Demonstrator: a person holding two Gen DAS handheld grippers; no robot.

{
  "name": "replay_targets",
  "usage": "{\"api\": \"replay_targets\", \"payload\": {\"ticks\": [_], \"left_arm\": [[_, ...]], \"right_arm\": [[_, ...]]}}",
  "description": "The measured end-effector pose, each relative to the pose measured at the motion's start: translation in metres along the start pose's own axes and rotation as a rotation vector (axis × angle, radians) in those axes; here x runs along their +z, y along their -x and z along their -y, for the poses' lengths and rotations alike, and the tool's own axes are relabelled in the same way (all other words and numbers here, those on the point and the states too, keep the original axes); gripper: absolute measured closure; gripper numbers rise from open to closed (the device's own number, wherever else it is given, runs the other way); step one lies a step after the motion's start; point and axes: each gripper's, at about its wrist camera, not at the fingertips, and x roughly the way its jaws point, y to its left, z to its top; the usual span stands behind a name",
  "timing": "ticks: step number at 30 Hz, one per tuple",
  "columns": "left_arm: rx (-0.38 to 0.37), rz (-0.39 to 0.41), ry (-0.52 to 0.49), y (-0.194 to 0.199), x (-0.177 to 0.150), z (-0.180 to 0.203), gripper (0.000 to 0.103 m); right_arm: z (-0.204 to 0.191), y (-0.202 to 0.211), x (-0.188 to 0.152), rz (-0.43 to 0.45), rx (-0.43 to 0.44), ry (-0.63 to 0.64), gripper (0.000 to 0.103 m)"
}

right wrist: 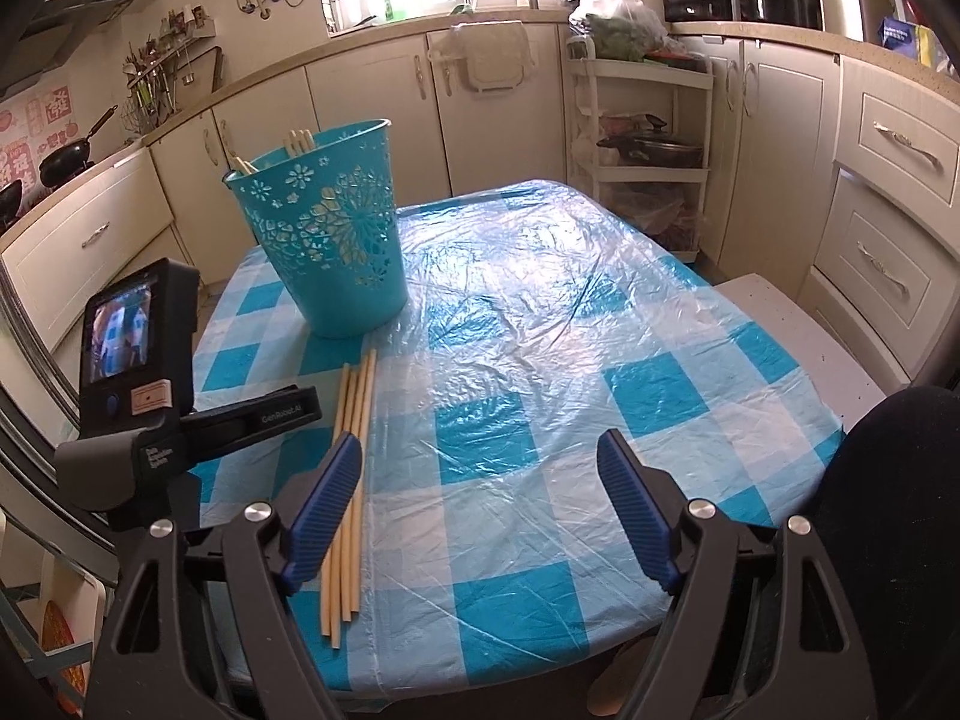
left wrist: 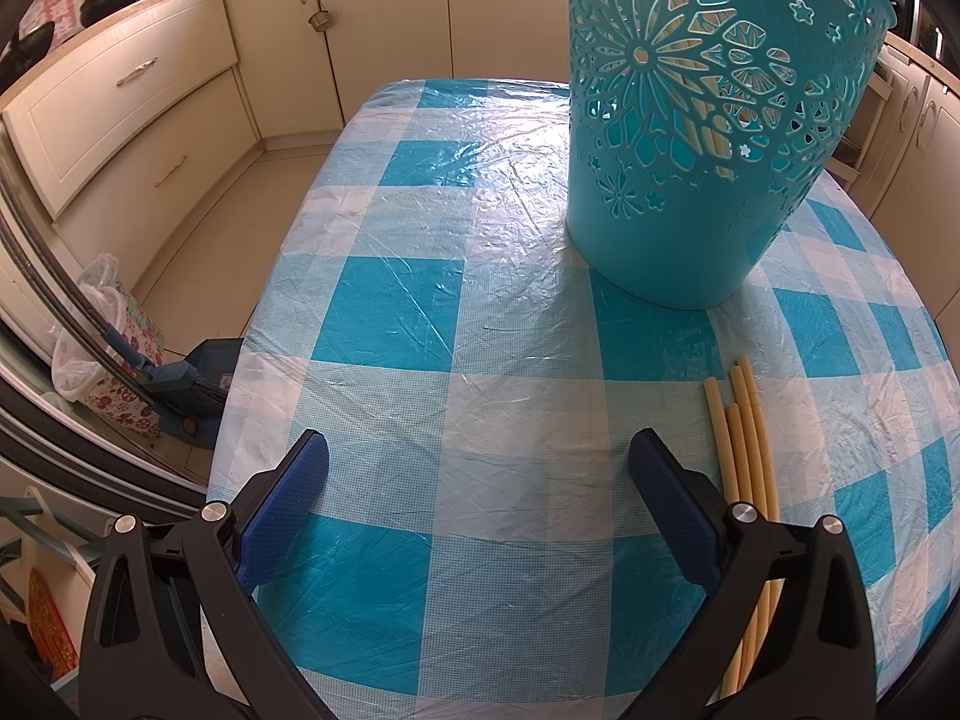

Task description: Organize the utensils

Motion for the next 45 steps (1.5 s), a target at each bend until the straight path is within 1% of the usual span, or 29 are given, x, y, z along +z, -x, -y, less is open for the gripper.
{"api": "replay_targets", "payload": {"ticks": [9, 16, 25, 30, 45], "left_arm": [[0.000, 0.000, 0.000, 0.000, 0.000, 0.000, 0.007], [0.000, 0.000, 0.000, 0.000, 0.000, 0.000, 0.007], [0.000, 0.000, 0.000, 0.000, 0.000, 0.000, 0.007], [0.000, 0.000, 0.000, 0.000, 0.000, 0.000, 0.007], [0.000, 0.000, 0.000, 0.000, 0.000, 0.000, 0.007]], "right_arm": [[-0.012, 0.007, -0.001, 0.001, 0.000, 0.040, 0.026], [-0.017, 0.019, 0.001, 0.028, -0.019, 0.064, 0.025], [-0.025, 0.025, 0.001, 0.031, -0.038, 0.099, 0.025], [-0.023, 0.025, 0.003, 0.024, -0.041, 0.070, 0.025], [-0.023, 0.036, 0.003, 0.036, -0.062, 0.073, 0.024]]}}
